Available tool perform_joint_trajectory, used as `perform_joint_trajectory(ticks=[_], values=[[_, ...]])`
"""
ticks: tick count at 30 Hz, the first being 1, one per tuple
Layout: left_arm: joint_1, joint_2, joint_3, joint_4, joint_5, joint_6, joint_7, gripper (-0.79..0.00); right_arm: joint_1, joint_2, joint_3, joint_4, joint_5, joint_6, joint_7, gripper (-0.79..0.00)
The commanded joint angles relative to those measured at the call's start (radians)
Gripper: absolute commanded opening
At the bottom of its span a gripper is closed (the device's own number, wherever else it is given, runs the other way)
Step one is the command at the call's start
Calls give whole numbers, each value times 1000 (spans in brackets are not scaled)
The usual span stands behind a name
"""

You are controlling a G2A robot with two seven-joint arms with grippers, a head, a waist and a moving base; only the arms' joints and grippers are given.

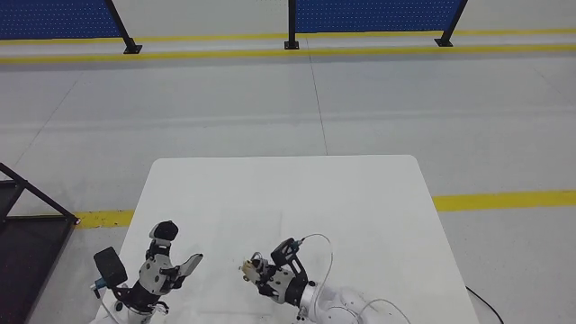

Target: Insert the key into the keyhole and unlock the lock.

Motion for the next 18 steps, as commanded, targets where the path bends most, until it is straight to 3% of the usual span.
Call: perform_joint_trajectory(ticks=[1,6,7,8,9,10,11,18], values=[[-1,-1,2,9,14,4,5,0,39,-13,-33,28,-5,45,52,-785],[-21,-5,24,23,34,18,2,0,102,-45,-83,79,9,154,89,-785],[-26,-6,28,25,39,22,0,0,112,-49,-89,87,11,167,100,-686],[-31,-7,32,27,45,25,-2,0,122,-53,-95,93,8,182,106,-514],[-35,-7,36,29,48,29,-4,0,127,-57,-99,96,7,195,107,-422],[-38,-8,40,31,52,34,-6,0,131,-60,-104,98,6,206,108,-126],[-41,-9,44,32,55,37,-7,0,134,-62,-108,98,5,211,111,0],[-49,-12,57,36,61,40,-7,0,123,-53,-105,36,-73,261,143,0]])
